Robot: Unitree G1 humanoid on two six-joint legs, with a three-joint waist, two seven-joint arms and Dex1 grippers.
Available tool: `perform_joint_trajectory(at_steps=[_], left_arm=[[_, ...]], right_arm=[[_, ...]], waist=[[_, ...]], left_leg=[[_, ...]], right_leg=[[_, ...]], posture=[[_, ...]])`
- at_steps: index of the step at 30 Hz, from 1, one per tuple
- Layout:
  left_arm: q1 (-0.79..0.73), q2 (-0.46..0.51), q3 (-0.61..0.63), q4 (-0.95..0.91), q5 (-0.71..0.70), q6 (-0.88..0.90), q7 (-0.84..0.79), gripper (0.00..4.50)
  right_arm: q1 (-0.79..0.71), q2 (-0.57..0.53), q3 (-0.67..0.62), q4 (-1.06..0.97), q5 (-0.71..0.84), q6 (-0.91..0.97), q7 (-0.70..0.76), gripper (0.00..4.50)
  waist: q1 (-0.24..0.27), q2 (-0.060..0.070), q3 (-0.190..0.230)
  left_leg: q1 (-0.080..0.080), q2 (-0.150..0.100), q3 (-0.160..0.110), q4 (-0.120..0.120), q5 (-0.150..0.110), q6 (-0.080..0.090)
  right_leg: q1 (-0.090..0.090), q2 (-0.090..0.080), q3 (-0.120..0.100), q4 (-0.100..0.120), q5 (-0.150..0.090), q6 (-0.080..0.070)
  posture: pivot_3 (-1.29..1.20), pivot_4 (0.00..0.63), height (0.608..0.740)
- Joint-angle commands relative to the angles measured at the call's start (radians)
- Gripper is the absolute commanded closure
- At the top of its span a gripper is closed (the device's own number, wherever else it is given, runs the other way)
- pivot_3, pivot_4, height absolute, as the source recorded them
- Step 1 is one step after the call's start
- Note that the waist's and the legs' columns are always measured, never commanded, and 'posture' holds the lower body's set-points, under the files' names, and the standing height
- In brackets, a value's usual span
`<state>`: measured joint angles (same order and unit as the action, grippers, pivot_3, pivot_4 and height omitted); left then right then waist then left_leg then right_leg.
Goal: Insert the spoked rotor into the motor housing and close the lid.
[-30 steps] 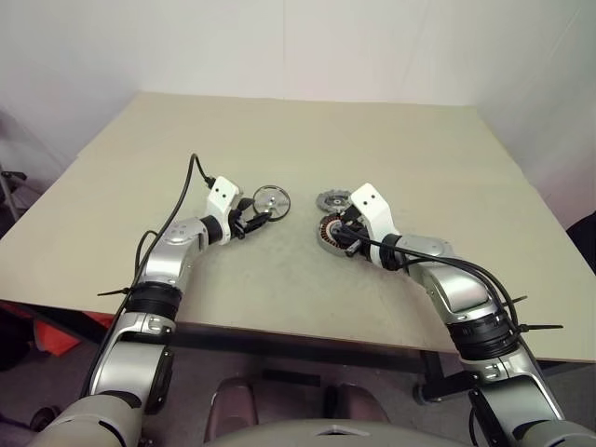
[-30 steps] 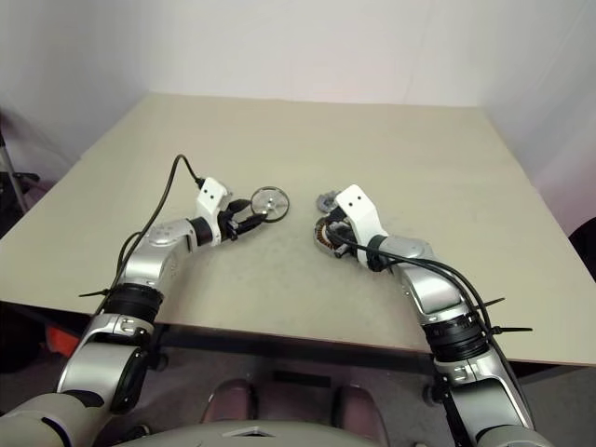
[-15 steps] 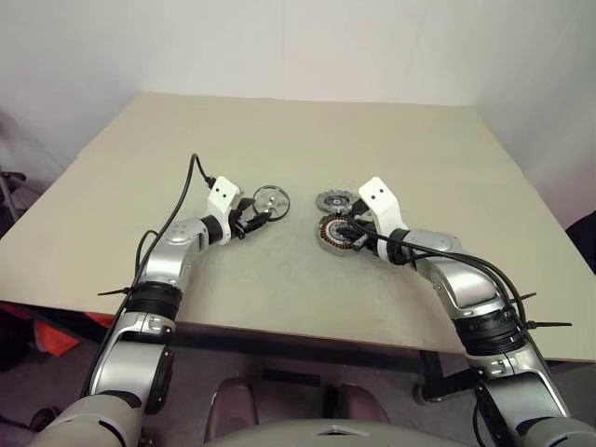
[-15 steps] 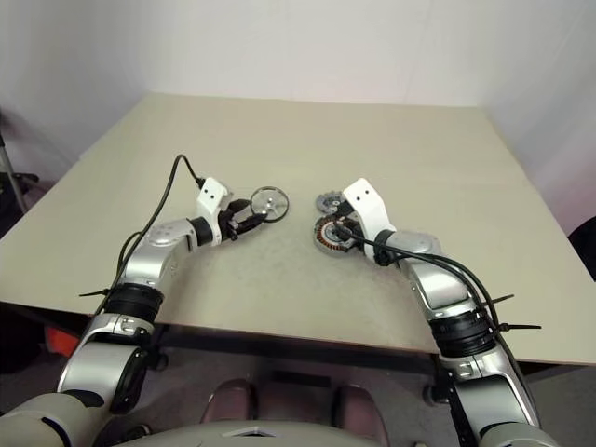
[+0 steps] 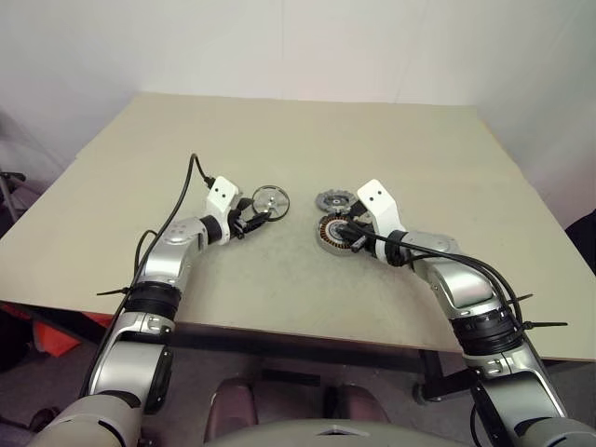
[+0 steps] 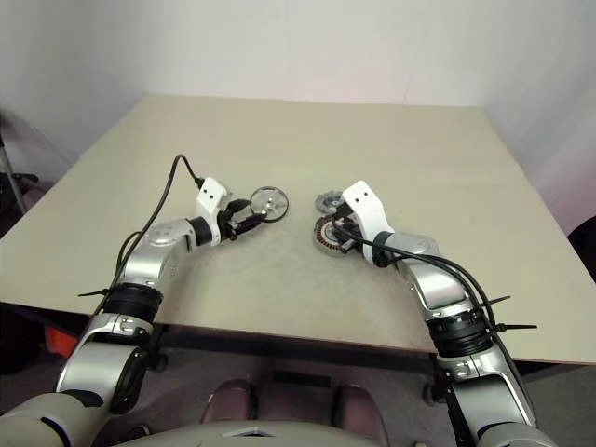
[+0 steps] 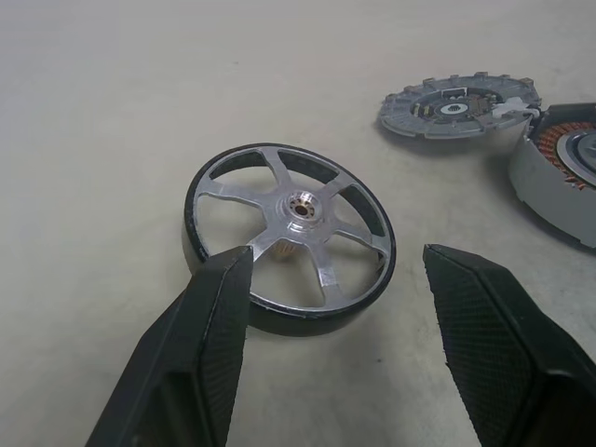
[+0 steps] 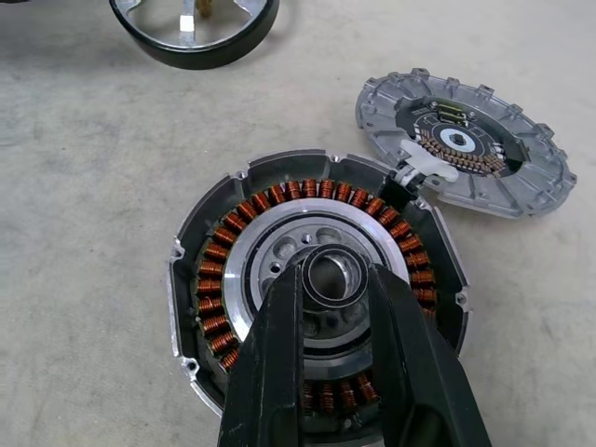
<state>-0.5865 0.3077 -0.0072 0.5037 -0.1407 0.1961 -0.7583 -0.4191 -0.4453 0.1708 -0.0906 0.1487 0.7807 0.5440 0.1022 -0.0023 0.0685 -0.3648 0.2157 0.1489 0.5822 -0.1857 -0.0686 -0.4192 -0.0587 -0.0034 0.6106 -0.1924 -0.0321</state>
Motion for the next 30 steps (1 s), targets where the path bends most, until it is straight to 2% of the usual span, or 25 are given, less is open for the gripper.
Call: perform_joint_trajectory(at_steps=[1,5,16,21,22,24,30], left_arm=[[-0.021,0.011,0.006,-0.01,-0.006,-0.016,0.002,1.41],[-0.023,0.012,0.007,-0.008,-0.006,-0.017,0.004,1.41],[-0.025,0.012,0.004,0.012,0.001,-0.029,0.006,1.41],[-0.028,0.01,0.001,0.021,0.002,-0.033,0.005,1.41],[-0.028,0.01,0.001,0.022,0.002,-0.033,0.005,1.41],[-0.028,0.01,0.002,0.023,0.002,-0.034,0.005,1.41],[-0.031,0.012,0.002,0.027,0.003,-0.036,0.006,1.41]], right_arm=[[-0.005,-0.002,-0.001,-0.025,-0.006,-0.012,0.001,3.85],[-0.002,0.002,-0.004,-0.022,0.004,-0.003,0.008,3.85],[-0.024,-0.001,-0.032,-0.068,0.016,-0.003,0.005,0.01],[-0.038,0.004,-0.052,-0.056,0.023,-0.007,-0.006,0.01],[-0.039,0.007,-0.057,-0.053,0.026,-0.008,-0.008,0.2],[-0.04,0.009,-0.063,-0.049,0.026,-0.009,-0.009,0.64],[-0.04,0.018,-0.059,-0.036,0.023,-0.013,-0.002,2.75]], waist=[[0.0,0.0,0.0],[0.0,0.0,0.0],[0.0,0.0,0.0],[0.0,0.0,0.0],[0.001,0.0,0.0],[0.001,0.0,0.0],[0.001,0.0,0.0]], left_leg=[[0.0,0.0,0.0,0.0,0.0,0.0],[0.0,0.0,0.0,0.0,0.0,0.0],[0.0,0.0,0.0,0.0,0.0,0.0],[0.001,0.0,0.0,0.0,0.0,0.0],[0.0,0.0,0.0,0.0,0.0,0.0],[0.0,0.0,0.0,0.0,0.001,0.0],[0.001,0.0,0.0,0.0,0.001,0.0]], right_leg=[[0.0,0.0,0.0,0.0,0.0,0.0],[0.0,0.0,0.0,0.0,0.0,0.0],[0.0,0.0,0.0,0.001,0.0,0.0],[0.0,0.0,0.0,0.001,0.0,0.0],[0.0,0.0,0.0,0.001,0.0,0.0],[0.0,0.0,0.0,0.001,0.0,0.0],[0.0,0.0,0.0,0.002,0.0,0.0]], posture=[[0.0,0.0,0.74],[0.0,0.0,0.74],[0.0,0.0,0.74],[0.0,0.0,0.74],[0.0,0.0,0.74],[0.0,0.0,0.74],[0.0,0.0,0.74]])
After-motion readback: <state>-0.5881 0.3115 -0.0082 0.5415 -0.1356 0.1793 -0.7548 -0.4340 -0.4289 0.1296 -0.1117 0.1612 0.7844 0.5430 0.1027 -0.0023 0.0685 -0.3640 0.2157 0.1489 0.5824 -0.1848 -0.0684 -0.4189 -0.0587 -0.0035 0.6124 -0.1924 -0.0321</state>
